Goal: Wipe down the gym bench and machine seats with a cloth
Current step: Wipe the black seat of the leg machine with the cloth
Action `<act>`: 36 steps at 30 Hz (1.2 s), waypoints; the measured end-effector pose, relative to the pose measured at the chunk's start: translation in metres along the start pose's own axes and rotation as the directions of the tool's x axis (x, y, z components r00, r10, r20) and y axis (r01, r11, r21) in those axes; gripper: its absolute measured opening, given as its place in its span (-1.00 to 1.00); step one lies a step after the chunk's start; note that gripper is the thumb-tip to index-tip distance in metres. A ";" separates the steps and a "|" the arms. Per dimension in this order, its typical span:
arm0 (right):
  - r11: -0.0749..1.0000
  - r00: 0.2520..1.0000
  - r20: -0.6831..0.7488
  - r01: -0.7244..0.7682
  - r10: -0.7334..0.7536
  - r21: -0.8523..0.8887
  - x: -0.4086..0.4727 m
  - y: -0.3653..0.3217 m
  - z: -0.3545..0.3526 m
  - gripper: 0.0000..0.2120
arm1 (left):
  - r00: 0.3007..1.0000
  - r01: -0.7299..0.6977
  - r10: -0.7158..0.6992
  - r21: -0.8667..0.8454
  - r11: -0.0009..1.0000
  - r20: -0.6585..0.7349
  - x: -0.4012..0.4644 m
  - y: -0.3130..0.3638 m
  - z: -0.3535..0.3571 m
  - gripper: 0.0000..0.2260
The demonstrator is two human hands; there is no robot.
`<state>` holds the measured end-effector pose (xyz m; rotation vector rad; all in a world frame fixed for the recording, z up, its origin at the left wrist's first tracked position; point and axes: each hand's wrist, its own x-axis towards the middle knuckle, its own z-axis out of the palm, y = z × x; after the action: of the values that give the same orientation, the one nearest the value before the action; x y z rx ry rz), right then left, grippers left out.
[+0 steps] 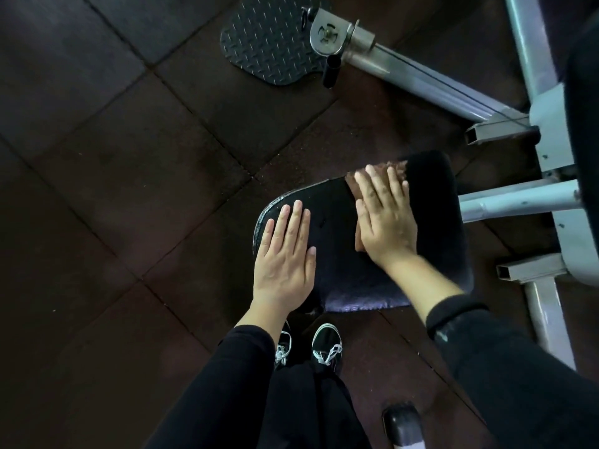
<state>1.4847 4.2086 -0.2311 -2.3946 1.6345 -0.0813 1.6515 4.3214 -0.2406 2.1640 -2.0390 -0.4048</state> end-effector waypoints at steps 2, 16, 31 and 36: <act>1.000 1.000 -0.011 -0.005 0.005 0.016 -0.017 -0.019 0.006 -0.54 | 1.000 -0.005 0.005 0.002 1.000 0.003 0.000 0.000 0.000 -0.48; 1.000 0.998 0.062 -0.025 0.026 -0.010 0.027 0.008 -0.005 -0.51 | 1.000 -0.010 0.010 -0.005 1.000 0.005 0.000 -0.001 0.001 -0.48; 0.993 0.987 0.112 -0.115 0.112 0.021 0.045 -0.037 0.003 -0.54 | 0.998 -0.037 0.033 -0.081 0.996 -0.048 -0.001 -0.004 0.002 -0.50; 0.962 0.954 0.160 -0.267 0.255 0.062 0.028 -0.060 0.001 -0.53 | 0.997 -0.013 -0.011 -0.299 0.954 -0.079 -0.002 -0.003 -0.005 -0.51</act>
<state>1.5500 4.2035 -0.2206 -2.0491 1.8197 0.0765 1.6562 4.3234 -0.2363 1.9652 -1.8024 -0.5762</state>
